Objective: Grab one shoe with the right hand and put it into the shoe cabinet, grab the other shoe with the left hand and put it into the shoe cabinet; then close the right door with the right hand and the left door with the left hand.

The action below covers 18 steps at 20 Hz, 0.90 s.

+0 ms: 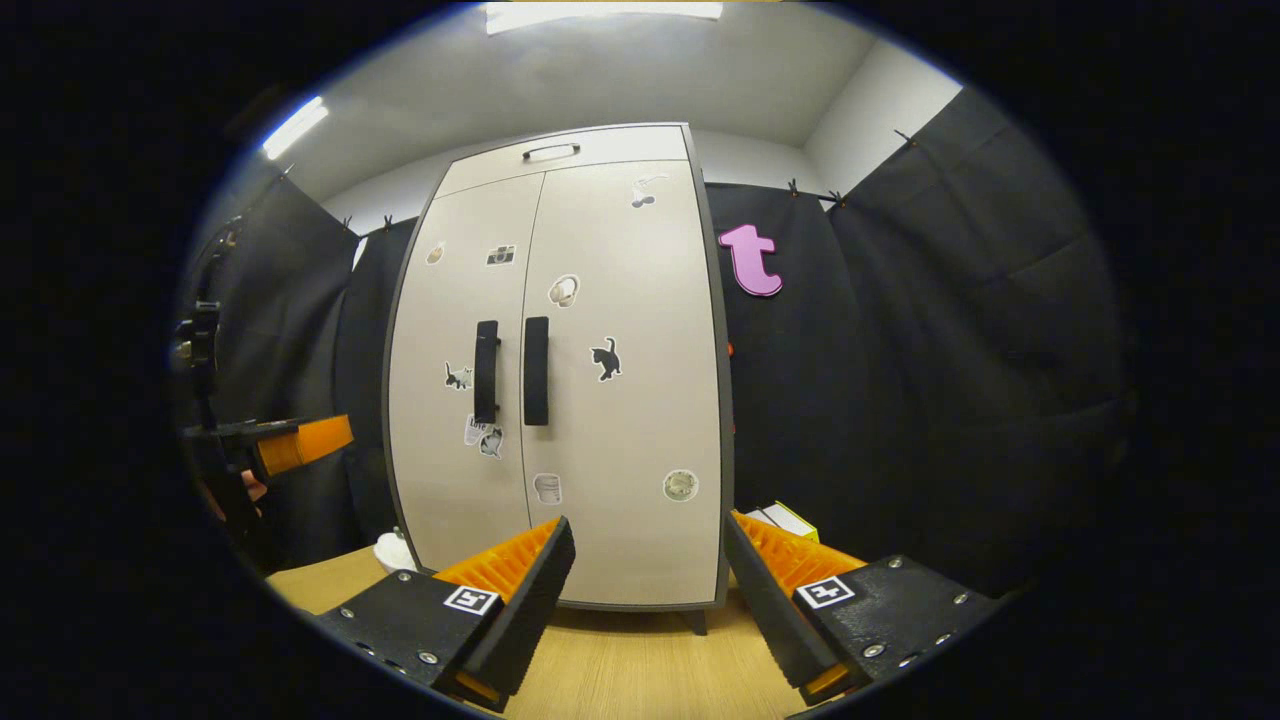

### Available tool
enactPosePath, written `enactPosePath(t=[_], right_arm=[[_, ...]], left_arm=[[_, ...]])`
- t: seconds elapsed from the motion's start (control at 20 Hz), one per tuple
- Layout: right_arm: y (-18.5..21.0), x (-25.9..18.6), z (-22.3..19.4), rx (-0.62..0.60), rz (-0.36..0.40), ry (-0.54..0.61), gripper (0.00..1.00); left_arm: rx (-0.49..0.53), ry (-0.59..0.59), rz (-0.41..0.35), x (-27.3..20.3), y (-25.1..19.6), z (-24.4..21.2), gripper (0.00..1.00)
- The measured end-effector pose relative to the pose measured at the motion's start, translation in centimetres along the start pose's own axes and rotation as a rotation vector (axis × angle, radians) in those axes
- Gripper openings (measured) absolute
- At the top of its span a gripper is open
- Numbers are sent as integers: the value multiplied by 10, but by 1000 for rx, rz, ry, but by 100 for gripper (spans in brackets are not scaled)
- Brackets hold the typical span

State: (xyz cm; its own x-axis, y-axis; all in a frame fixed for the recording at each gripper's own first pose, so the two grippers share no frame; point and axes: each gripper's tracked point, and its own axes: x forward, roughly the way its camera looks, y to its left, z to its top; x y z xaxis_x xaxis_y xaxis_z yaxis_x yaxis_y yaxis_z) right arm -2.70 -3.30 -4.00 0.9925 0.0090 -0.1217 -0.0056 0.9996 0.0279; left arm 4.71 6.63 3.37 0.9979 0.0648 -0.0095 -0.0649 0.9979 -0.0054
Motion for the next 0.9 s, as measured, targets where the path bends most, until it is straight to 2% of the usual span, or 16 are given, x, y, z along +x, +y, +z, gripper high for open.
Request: enactPosePath(t=[0.4, 0.75, 0.8, 0.9], right_arm=[[4, -5, -5, -27, -6, 7, 93], [7, -12, -4, -18, -10, 9, 93], [9, -13, -2, -18, -8, 7, 93], [12, -16, -1, -19, -4, 6, 93]], left_arm=[[22, 47, 16, -39, 9, -22, 96], [30, 34, 13, -47, 12, -16, 96], [32, 34, 9, -48, 12, -15, 94], [31, 36, 0, -50, 11, -15, 96]])
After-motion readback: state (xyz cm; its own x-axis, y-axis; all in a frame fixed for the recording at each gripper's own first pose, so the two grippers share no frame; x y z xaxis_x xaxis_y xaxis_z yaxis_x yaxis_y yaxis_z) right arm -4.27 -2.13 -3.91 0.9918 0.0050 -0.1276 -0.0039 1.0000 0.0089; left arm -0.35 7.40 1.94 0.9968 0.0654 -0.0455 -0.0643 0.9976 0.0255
